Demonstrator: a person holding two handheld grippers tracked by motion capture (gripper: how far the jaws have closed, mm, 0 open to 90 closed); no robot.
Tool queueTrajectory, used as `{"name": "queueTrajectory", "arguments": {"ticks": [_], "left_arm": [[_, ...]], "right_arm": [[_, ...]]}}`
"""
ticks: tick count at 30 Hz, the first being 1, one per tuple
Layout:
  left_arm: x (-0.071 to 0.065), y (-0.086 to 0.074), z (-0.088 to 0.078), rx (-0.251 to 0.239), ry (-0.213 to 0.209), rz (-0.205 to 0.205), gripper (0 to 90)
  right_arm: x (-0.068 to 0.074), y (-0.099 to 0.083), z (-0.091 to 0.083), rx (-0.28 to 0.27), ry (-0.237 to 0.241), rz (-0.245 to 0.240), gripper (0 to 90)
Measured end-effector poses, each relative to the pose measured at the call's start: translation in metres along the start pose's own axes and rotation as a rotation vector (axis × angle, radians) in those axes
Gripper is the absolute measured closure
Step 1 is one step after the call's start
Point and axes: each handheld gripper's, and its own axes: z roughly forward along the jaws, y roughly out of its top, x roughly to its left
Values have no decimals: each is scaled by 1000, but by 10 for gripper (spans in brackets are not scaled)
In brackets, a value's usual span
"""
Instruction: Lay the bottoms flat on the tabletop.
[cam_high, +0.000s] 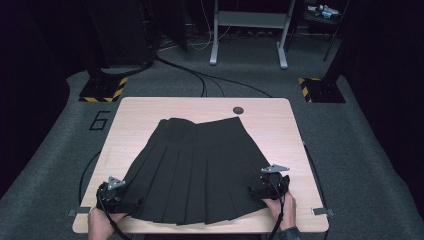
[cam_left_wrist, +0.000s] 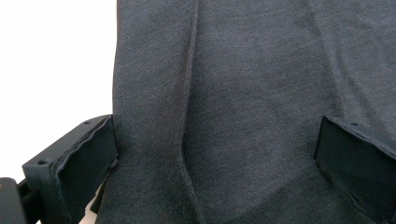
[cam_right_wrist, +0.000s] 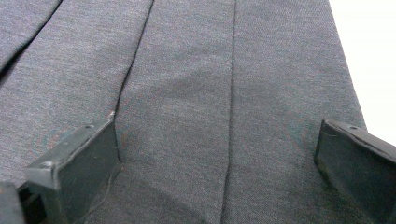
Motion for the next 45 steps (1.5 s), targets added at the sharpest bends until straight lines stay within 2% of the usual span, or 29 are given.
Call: {"name": "queueTrajectory", "arguments": {"ticks": [8,14,17,21,27,30,33,36,37,39,42,43,45], "left_arm": [[7,19,16,-1,-7,-2,0],[14,37,31,-9,-8,-1,0],[18,46,36,9,-12,6,0],[22,57,45,9,-6,-1,0],[24,63,50,3,-11,1,0],[25,64,49,-13,-22,-21,0],[26,63,38,-56,-20,-30,0],[26,61,23,-98,-7,-27,0],[27,59,18,-98,-8,-23,0],[29,54,9,-123,1,-28,0],[34,40,0,-126,12,-29,0],[36,35,-4,-110,16,-24,0],[40,22,-7,-120,17,-38,0]], "right_arm": [[-12,16,15,-17,-14,19,0],[-21,30,26,-14,-22,22,0],[-26,38,31,-6,-21,26,0],[-31,48,39,3,-25,30,0],[-35,55,43,9,-23,39,0],[-35,55,43,7,-20,39,0],[-38,54,39,-6,4,61,0],[-41,49,24,-63,34,84,0],[-42,46,17,-72,36,83,0],[-44,39,5,-95,23,73,0],[-48,21,-12,-112,1,72,0],[-50,13,-17,-120,-11,80,0],[-57,-3,-24,-115,-21,83,0]]}}
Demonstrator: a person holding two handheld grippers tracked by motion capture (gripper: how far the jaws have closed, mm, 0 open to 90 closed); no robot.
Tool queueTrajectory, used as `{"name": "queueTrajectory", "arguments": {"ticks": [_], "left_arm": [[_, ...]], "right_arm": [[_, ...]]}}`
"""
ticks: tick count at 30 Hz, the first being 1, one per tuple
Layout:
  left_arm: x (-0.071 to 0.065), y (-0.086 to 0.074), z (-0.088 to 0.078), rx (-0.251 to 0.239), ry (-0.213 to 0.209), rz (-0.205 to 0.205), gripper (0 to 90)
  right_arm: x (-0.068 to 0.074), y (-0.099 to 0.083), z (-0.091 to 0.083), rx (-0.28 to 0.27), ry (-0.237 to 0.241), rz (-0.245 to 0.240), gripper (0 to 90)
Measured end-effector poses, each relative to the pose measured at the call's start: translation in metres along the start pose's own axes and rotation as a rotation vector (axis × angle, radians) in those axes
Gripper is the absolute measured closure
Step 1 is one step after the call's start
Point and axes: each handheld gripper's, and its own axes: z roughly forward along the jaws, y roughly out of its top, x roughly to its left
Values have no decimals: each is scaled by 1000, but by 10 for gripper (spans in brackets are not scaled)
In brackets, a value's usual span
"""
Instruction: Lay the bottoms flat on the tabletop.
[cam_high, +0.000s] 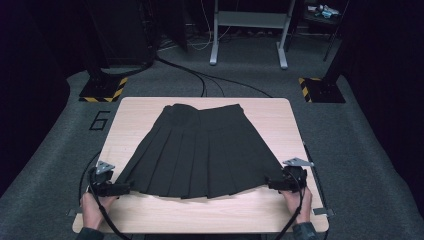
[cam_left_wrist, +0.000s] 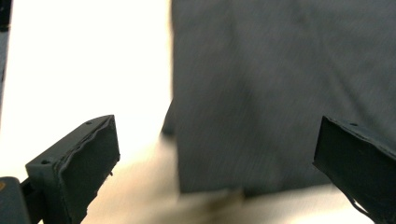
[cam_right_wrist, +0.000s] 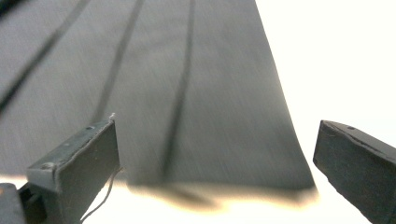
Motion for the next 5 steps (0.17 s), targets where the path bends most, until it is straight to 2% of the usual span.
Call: {"name": "queueTrajectory", "arguments": {"ticks": [2,5], "left_arm": [[3,-11,-4,15,14,2,0],[9,-22,-6,9,-12,-9,0]], "right_arm": [[-8,-15,-7,3,-14,21,0],[-19,-32,-11,31,-21,29,0]]}}
